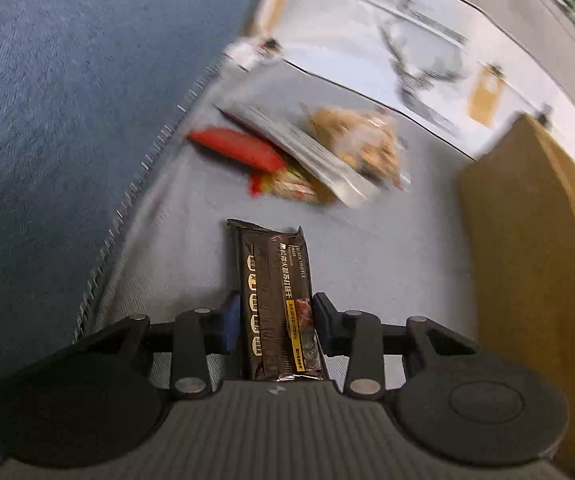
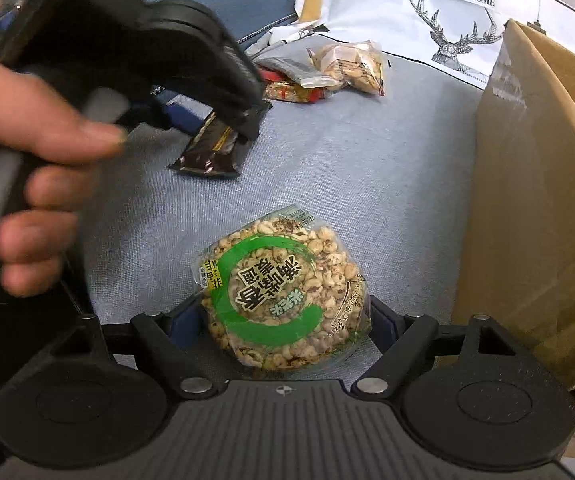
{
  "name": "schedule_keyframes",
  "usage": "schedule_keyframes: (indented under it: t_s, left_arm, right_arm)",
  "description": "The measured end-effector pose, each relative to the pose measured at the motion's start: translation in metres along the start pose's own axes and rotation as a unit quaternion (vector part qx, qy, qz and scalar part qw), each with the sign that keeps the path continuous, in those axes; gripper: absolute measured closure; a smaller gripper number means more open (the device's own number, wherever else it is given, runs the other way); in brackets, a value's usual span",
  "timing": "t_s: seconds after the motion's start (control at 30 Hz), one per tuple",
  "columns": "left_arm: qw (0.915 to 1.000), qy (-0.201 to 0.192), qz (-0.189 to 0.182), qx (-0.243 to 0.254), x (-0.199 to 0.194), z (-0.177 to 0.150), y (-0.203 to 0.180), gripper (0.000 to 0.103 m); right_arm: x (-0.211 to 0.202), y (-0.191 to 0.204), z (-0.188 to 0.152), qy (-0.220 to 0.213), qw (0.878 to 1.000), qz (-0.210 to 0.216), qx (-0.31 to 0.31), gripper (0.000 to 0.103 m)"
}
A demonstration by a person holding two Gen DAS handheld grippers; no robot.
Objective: Organize snacks
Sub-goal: 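Lift the dark brown bar with left tool while right tool lifts the peanut pack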
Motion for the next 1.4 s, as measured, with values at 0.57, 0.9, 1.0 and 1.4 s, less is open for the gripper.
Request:
schedule_keyframes:
  t_s: [0.57, 0.9, 1.0, 1.4]
  left_arm:
    - [0.9916, 0.084, -0.077, 0.061, -0.007, -0.032, -0.01, 0.059]
    - [0.99, 0.079, -0.061, 0.099, -0.007, -0.039, -0.02, 0.049]
    - [0.9888, 0.078, -0.055, 0.115, -0.006, -0.042, -0.024, 0.049]
    - [0.9875, 0.08, -0.048, 0.128, -0.004, -0.044, -0.027, 0.049]
  right_arm:
    - [0.001, 0.0, -0.002, -0.003, 1.0, 0.003, 0.007, 0.019]
    - [0.002, 0.003, -0.002, -0.001, 1.0, -0.003, -0.01, 0.018]
    - [0.002, 0.003, -0.002, -0.001, 1.0, -0.003, -0.011, 0.018]
    - [0.003, 0.003, -0.002, 0.001, 1.0, -0.003, -0.011, 0.017]
Point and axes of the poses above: each gripper's, at about its wrist camera, not at the fingertips, and x roughly the way its jaws point, y to its left, z to its top, the point moved 6 cm from there along x, roughly the way its jaws point, and after that the axes turned 1 degree about -y, right-handed, at the moved point
